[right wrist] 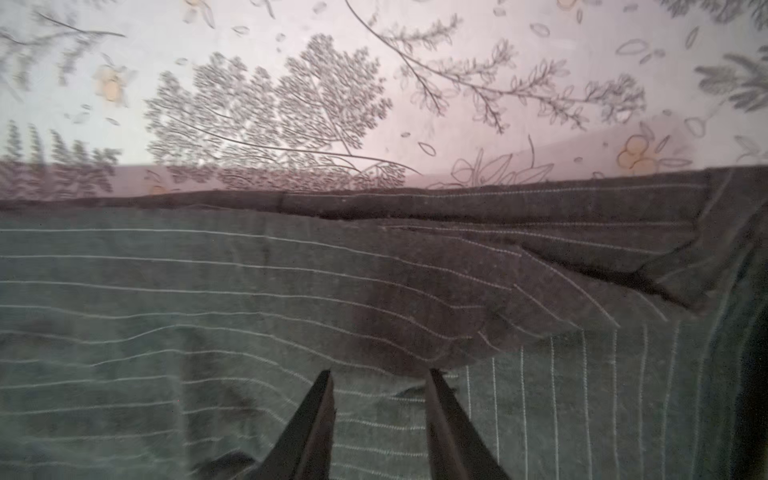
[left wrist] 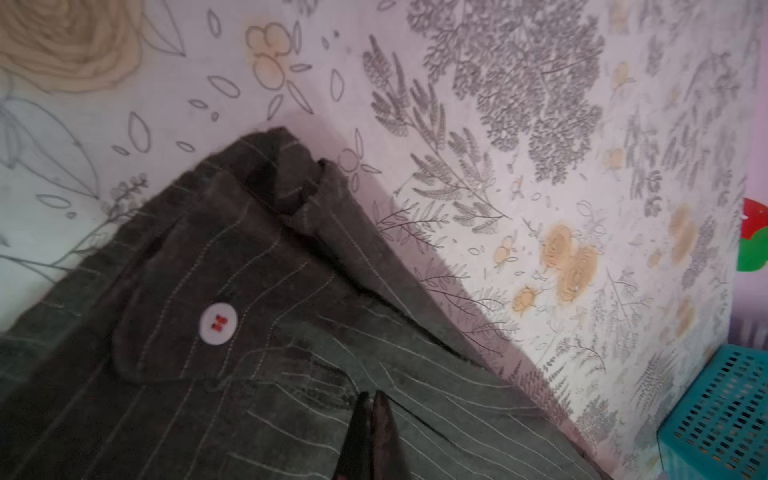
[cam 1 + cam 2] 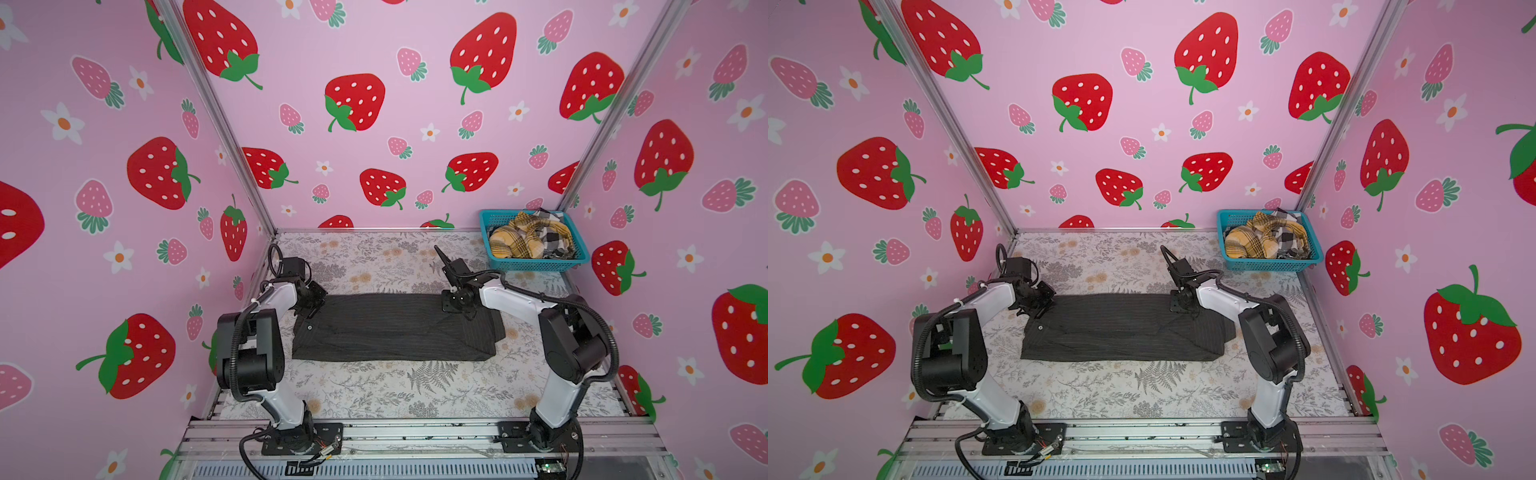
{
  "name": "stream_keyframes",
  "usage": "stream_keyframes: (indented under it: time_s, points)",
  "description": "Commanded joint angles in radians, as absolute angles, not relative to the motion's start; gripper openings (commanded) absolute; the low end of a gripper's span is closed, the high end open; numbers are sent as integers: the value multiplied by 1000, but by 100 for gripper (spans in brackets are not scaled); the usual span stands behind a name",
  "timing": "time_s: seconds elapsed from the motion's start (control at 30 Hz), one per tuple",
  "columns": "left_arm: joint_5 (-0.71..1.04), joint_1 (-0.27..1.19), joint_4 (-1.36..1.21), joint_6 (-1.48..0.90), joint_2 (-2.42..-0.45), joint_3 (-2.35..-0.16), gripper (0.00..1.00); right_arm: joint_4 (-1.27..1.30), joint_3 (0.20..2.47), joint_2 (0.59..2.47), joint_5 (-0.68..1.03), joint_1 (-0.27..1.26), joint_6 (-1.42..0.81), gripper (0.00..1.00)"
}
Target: Fold and stack the long sleeve shirts
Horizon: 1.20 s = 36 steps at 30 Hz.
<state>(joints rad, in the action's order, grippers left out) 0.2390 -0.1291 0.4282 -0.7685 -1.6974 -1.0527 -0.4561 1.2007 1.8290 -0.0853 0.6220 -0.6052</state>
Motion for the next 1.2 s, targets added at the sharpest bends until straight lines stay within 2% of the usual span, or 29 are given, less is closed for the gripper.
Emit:
stream_keyframes:
  time_s: [0.0,0.17,0.3,0.4,0.5,0.57,0.63,0.7,0.73,0.8,0.9,0.93,1.07,1.17]
  points:
    - [145,-145,450,-779,-1692,-1038,0,-444,1147,1859,-90,611,-611,33]
    - [105,-170,481,-788,-1721,-988,0,-417,1099,1917,-95,609,-603,30]
    - [99,-180,486,-799,-1713,-932,0,-417,1252,2045,-107,593,-549,30]
    - [89,-155,478,-806,-1677,-889,0,-455,1539,2201,-47,570,-466,30]
    - [113,-79,479,-820,-1657,-861,0,-598,1940,2359,-12,566,-396,32]
    - [131,21,477,-840,-1626,-834,0,-704,2177,2413,4,573,-368,39]
    - [129,156,469,-867,-1571,-802,0,-769,2272,2394,-5,587,-360,46]
    - [114,291,493,-863,-1507,-821,0,-776,2187,2297,-24,608,-374,50]
    - [71,361,527,-847,-1465,-852,7,-748,2081,2219,-40,624,-387,51]
    - [5,433,591,-825,-1391,-912,27,-668,1836,2066,-52,650,-434,51]
    - [-3,432,632,-773,-1321,-994,45,-558,1511,1853,-26,667,-530,51]
    - [-4,425,642,-736,-1321,-1024,46,-522,1423,1805,-17,668,-562,51]
    - [28,407,707,-606,-1454,-1153,40,-450,1244,1743,13,670,-615,48]
    - [115,396,727,-561,-1599,-1212,30,-425,1219,1767,32,671,-625,45]
